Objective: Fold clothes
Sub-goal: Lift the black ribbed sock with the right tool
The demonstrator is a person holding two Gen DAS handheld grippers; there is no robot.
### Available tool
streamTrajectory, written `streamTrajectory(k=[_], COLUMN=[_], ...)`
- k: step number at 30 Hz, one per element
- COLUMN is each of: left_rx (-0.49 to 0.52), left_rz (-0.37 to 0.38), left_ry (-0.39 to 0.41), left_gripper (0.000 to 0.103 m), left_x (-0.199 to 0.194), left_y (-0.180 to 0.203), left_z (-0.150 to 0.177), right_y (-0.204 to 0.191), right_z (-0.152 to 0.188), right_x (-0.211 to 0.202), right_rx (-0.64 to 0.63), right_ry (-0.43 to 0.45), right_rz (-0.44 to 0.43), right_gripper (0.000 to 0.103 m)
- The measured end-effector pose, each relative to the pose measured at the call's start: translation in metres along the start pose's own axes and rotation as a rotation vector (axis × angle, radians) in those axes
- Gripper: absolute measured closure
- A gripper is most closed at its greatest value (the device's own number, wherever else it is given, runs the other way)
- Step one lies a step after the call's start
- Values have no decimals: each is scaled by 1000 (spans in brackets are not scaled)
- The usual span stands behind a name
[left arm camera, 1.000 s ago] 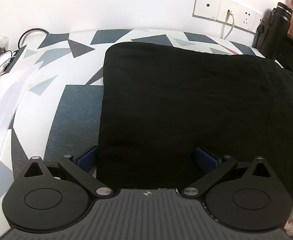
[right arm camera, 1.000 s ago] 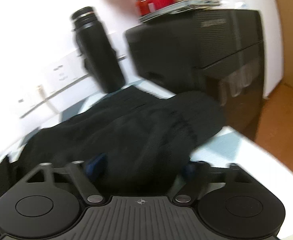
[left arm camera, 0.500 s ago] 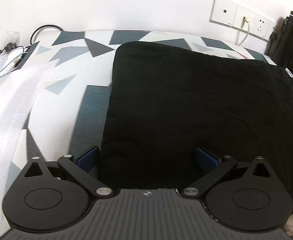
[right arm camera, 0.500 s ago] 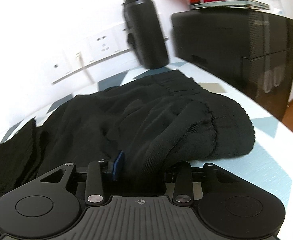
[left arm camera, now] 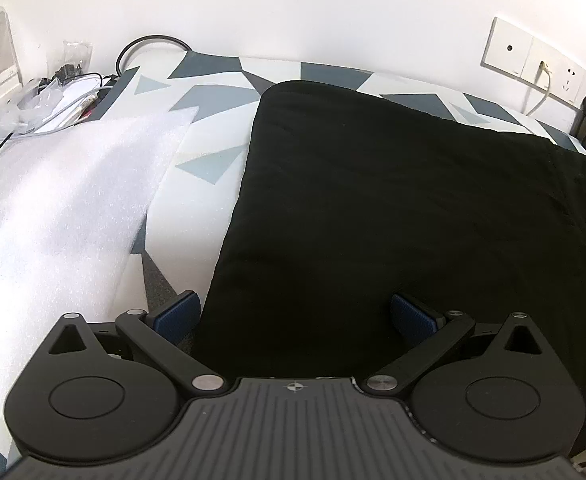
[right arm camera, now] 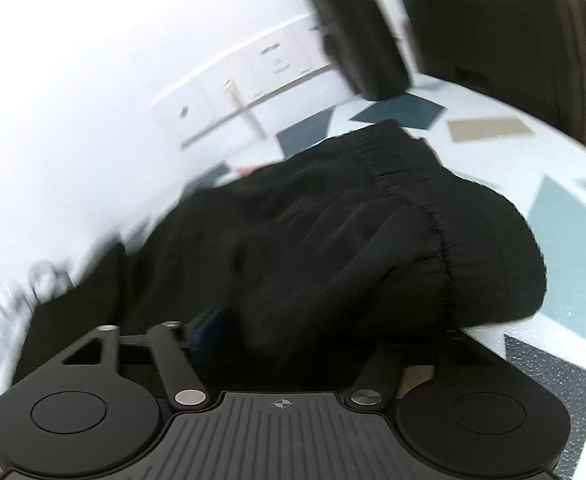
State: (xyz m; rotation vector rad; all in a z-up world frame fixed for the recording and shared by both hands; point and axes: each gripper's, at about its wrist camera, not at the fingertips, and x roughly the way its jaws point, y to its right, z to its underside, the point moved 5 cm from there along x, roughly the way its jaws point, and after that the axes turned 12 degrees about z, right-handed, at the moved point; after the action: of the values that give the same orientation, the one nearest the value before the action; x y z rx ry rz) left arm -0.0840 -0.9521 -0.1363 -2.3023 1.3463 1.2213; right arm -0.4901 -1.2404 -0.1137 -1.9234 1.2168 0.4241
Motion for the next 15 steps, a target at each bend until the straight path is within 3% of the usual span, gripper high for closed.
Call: streamTrajectory(k=[3, 6, 7, 10, 15], left_rx=[2, 4, 5, 6, -7], left_rz=[-1, -2, -2, -3, -14], left_ry=[12, 18, 16, 13, 19], left_gripper=[0, 0, 0, 0, 0], left_x=[-1, -1, -1, -2, -2], left_y=[0, 0, 0, 1, 2], left_z=[2, 3, 3, 3, 3], right_y=[39, 77, 84, 80, 85], right_z=[-20, -30, -33, -36, -30], right_x=[4, 18, 19, 12, 18], right_rx=[280, 535, 557, 453, 523], right_ry=[-13, -93, -89, -28, -34], right_rz=[-40, -62, -88, -101, -109], right_gripper=[38, 86, 87, 88, 83])
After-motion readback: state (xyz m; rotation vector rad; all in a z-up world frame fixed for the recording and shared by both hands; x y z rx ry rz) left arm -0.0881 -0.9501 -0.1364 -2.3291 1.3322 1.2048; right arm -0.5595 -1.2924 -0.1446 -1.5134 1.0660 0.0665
